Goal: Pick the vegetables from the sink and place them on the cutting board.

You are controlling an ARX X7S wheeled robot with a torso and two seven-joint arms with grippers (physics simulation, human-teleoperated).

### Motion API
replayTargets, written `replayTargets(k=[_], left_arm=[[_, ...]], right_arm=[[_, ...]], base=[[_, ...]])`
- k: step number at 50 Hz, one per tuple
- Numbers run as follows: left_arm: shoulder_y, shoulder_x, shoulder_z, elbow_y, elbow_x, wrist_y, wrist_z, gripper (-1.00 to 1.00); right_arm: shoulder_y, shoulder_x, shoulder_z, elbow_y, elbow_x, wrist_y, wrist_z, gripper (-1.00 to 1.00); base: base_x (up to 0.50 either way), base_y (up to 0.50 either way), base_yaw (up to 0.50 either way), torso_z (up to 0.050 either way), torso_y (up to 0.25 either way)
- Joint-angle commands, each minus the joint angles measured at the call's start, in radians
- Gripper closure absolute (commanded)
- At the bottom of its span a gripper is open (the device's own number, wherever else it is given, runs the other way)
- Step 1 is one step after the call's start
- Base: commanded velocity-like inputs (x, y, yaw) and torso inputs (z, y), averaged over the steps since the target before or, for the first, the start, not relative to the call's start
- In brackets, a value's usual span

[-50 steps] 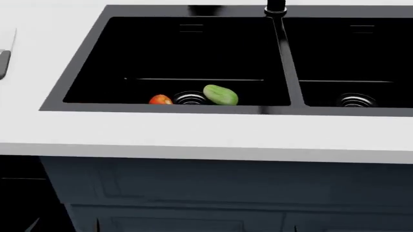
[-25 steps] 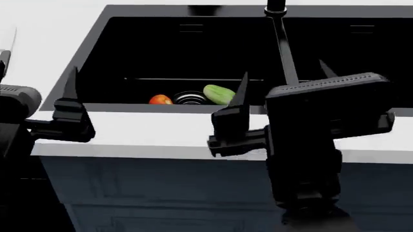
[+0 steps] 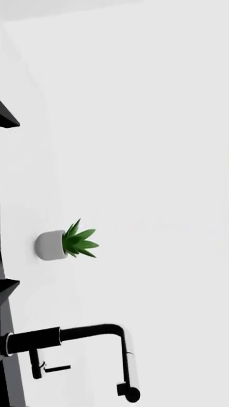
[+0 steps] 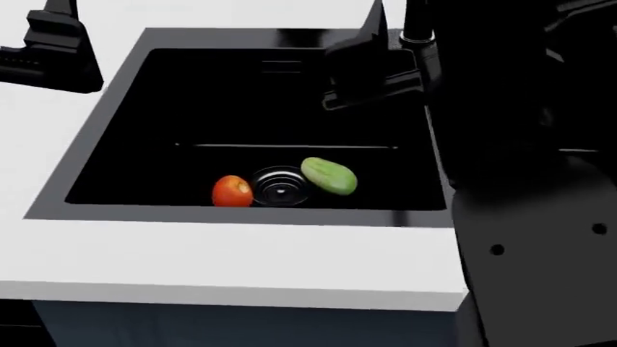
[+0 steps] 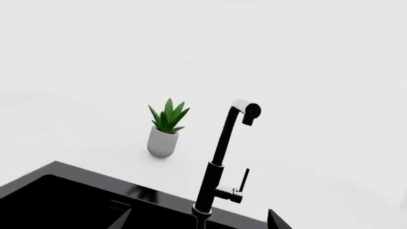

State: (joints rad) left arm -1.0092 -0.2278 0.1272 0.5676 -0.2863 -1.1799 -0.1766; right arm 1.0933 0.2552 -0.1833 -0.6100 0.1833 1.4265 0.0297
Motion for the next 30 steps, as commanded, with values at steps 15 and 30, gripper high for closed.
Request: replayTargets(k=[15,30], left_arm=[[-0.027,-0.006,0.027,-0.018,-0.007,-0.009,-0.007,-1.0],[-0.019,-0.002,0.043,-0.029,-0.008,0.004,-0.013,-1.0]], right_arm=[[-0.041,-0.044,0.074,0.094,0.064,-0.005,-0.055,-1.0],[-0.049,-0.039,0.077,0.088,0.075,-0.005,-0.054,-1.0]], base=[[0.5,0.0,0.0,0.0,0.0],[0.5,0.0,0.0,0.0,0.001]])
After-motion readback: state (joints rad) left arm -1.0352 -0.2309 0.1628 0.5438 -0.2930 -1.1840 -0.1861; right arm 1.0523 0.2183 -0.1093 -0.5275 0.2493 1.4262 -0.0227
